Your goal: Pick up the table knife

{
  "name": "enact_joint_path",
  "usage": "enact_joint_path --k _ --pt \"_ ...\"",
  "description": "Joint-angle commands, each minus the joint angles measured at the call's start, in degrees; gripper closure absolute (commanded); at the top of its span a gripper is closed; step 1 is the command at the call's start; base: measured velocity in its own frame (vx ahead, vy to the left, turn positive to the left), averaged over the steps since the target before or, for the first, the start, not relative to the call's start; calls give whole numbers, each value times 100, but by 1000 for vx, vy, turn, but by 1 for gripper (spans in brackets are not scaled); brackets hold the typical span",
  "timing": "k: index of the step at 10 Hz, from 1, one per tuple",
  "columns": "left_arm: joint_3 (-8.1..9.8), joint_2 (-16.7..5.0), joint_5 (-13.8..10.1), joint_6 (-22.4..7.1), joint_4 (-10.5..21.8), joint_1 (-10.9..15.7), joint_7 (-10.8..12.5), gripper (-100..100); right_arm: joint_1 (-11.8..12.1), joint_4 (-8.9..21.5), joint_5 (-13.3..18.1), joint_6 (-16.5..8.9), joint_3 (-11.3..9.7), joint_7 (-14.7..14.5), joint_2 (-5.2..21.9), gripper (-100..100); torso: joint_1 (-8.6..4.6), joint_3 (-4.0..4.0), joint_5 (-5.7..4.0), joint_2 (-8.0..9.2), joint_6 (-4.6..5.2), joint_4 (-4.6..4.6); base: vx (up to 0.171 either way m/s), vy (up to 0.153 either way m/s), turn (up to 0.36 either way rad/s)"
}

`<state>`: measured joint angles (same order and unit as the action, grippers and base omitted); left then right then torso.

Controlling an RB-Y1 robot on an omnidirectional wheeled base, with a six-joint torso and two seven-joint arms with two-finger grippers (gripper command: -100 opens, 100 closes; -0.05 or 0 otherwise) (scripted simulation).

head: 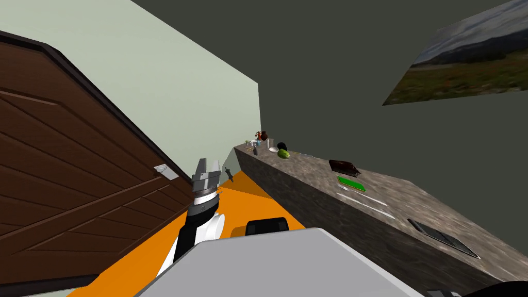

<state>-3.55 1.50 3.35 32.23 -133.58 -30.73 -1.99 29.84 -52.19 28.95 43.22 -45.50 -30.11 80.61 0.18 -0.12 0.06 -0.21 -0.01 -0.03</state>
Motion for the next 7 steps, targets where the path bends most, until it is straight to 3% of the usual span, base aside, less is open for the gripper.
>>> enact_joint_path --k 1,3,4,7 --pt "0 0 0 0 0 0 0 0 226 -113 -65 -67 46 -55 239 -100 0 0 0 0 0 0 85 34 83" --pt "0 0 0 0 0 0 0 0 239 271 118 -69 -70 -69 591 -100 3 -2 2 -3 0 -1 109 26 191" --pt "0 0 0 0 0 0 0 0 239 271 118 -69 -70 -69 591 -100 -1 -9 2 -14 1 -4 106 11 60" --pt "0 0 0 0 0 0 0 0 224 671 324 -85 -157 -51 897 -100 -5 -9 -1 -14 0 -4 117 9 179"
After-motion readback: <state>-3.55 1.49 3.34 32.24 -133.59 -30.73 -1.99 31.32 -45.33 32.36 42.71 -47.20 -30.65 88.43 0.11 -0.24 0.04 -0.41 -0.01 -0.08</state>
